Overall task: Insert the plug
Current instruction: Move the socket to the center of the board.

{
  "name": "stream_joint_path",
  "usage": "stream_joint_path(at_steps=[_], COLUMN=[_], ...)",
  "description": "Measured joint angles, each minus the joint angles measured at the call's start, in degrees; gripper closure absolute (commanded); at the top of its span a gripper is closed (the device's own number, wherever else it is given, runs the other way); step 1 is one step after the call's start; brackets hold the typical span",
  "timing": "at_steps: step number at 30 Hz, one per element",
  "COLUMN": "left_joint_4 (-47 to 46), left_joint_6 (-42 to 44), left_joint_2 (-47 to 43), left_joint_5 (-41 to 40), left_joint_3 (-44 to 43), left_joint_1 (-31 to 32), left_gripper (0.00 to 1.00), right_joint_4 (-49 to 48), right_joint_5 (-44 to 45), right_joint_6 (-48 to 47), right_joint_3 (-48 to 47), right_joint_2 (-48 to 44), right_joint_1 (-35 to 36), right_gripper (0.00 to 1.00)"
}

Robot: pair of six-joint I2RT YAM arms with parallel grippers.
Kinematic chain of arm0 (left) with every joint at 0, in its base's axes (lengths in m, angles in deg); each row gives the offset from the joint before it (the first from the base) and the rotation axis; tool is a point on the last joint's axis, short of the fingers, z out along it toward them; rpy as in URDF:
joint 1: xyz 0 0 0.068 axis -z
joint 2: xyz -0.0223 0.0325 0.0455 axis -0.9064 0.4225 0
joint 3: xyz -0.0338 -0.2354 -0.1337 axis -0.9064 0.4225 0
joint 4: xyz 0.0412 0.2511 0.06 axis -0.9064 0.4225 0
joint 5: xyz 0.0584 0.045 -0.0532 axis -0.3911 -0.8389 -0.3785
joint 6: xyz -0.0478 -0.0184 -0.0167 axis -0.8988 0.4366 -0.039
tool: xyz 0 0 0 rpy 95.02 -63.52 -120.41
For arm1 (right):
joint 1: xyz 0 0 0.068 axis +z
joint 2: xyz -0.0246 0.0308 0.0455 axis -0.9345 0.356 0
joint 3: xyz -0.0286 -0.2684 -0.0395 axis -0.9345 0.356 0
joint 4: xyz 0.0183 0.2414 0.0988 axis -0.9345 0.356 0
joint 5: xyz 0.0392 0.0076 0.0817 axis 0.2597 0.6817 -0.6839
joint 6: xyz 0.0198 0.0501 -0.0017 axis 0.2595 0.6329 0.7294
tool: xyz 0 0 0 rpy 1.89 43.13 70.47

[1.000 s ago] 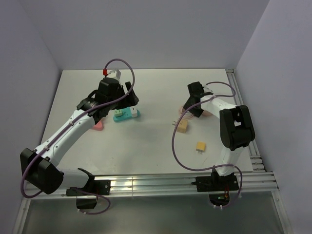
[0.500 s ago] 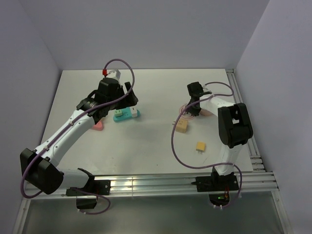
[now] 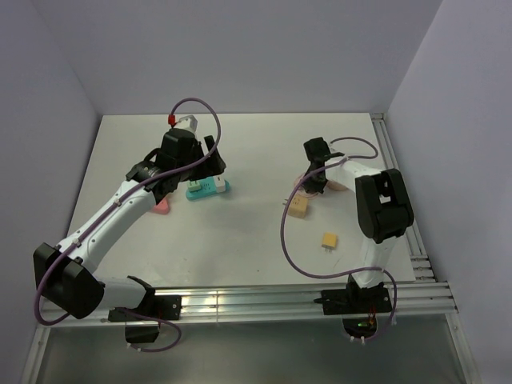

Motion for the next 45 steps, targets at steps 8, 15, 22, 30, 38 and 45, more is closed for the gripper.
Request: stream_joint_path(at_steps=[8,15,22,30,38,45], left_joint_4=[0.04,0.02,0.04,0.22,0.66,0.66], left_joint_6=[0.00,0.00,0.00,-0.02,-0.04,-0.09], left_joint_2=[0.00,-0.20,-1.55,-1.55,-1.55,-1.55], left_joint_5=[0.02,0.00,0.02,-0.04,-0.26,0.02], left_joint_3=[0.28,0.42,0.76,0.87,0.90,0.92], left_joint_1=[-0.28,-0.61,-0.92,-1.22,-1.88,-1.99], left_gripper=[0.14,0.14,0.14,0.14,0.14,0.14], right_joint_4=[1.07,2.78,4.57,4.90,3.21,3.80], right_joint_5=[-2.60,-4.00,-5.33,-9.99,-15.52,-17.70], right_joint_6=[-1.77,-3.72,-5.62,-6.36,-3.34,-1.51], right_joint_3=[-1.73,-9.81,-15.45,-15.54,-4.57,-0.44], right_joint_2=[0.57,7.08,10.73,10.91,3.19,-5.86], right_joint_1=[0.68,3.39,9.31,19.67,31.21,40.70], right_gripper=[1.00,1.00,1.00,1.00,1.00,1.00])
